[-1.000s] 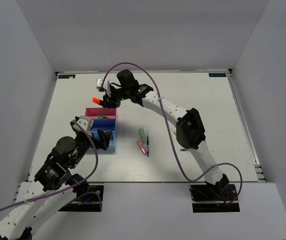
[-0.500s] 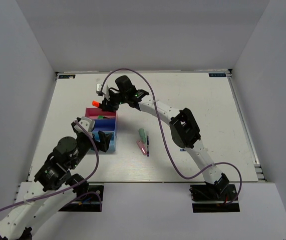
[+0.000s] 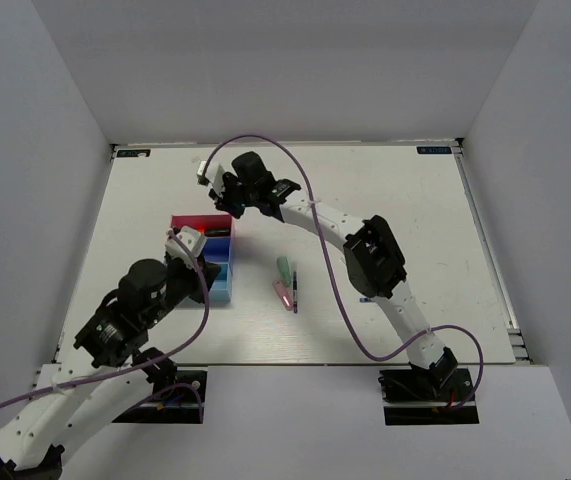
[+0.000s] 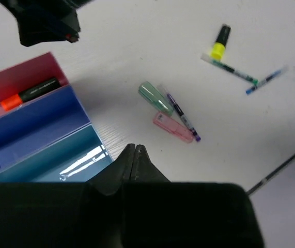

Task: Sort the stationery into containers
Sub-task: Pick up the stationery from the center of the board.

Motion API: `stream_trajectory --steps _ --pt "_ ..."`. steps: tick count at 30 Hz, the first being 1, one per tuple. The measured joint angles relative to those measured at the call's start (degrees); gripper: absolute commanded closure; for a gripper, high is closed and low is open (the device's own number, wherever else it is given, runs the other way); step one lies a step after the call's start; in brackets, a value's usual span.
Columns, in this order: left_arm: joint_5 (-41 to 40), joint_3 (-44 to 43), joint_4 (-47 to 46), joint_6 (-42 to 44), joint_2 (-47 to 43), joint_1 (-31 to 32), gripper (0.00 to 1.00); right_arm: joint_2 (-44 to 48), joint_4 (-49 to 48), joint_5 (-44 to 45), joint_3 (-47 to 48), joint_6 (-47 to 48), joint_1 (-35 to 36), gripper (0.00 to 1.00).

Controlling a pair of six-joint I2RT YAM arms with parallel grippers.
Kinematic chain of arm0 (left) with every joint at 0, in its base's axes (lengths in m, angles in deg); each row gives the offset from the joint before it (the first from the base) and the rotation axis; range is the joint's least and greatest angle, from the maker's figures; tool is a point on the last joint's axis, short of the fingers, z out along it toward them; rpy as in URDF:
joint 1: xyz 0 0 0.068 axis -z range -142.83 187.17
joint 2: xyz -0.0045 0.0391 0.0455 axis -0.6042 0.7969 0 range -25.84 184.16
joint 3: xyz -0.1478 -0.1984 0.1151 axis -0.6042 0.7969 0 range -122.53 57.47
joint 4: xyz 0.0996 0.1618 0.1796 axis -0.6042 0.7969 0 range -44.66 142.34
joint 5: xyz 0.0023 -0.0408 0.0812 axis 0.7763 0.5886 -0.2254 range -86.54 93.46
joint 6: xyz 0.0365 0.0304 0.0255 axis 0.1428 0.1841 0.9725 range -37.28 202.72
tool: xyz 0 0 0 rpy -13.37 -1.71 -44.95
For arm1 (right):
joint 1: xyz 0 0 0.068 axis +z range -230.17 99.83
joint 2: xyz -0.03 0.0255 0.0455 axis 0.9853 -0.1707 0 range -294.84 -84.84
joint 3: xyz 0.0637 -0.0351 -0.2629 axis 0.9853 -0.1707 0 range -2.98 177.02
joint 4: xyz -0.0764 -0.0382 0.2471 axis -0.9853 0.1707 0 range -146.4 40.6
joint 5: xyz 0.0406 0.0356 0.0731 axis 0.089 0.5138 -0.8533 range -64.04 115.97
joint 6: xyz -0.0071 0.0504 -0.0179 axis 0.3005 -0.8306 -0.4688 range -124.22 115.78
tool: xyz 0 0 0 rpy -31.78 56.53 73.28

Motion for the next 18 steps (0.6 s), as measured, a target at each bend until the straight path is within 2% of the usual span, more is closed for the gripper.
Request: stream_trajectory --steps 1,4,5,6,7,9,10,11,12,14,15,18 --pt "1.64 -1.22 0.22 -0.09 2.01 0.0 1.0 0.94 1.14 3.32 -0.31 -0.98 0.0 1.0" --pt "6.21 -4.31 0.66 -0.59 8.83 0.0 1.0 4.98 6.93 13.6 -1.42 -4.0 -0.79 1.0" --pt "7.56 -4.92 0.61 -1.22 11.52 0.02 0.93 7.1 9.44 16.63 -2.6 -5.4 -1.33 0.95" --pt "8.57 -5.16 0.63 -1.84 13.81 0.02 0.79 9.66 12.0 19.15 -4.55 -7.15 -2.21 0.74" --pt "9.44 -5.14 0.81 -2.21 16.28 0.04 0.65 12.28 14.56 21.27 -6.43 -9.44 -3.23 0.59" --pt "10.91 -5.16 1.07 -3.41 21.38 0.33 0.43 18.6 19.69 23.63 -12.37 -14.1 -7.08 0.48" --pt "11.23 -5.16 1.11 -3.61 24.02 0.68 0.33 21.51 21.86 23.85 -15.43 -16.79 -9.4 0.48" --pt "11.54 -5.14 1.01 -3.87 26.77 1.16 0.29 24.59 23.91 23.96 -18.93 -19.3 -12.35 0.48" --pt "11.74 -5.14 0.87 -3.91 29.35 1.92 0.19 27.71 25.57 23.78 -23.12 -21.84 -15.8 0.5" --pt "11.82 -4.96 0.28 -3.98 33.68 3.63 0.11 32.59 28.02 23.41 -30.49 -26.47 -22.1 0.5" --pt "11.63 -4.9 -0.26 -4.13 35.3 4.35 0.02 34.38 29.55 23.52 -33.83 -28.5 -25.11 0.5" --pt "10.51 -4.87 -2.21 -4.61 39.76 6.05 0.0 36.61 33.48 23.82 -40.11 -33.46 -28.96 0.48"
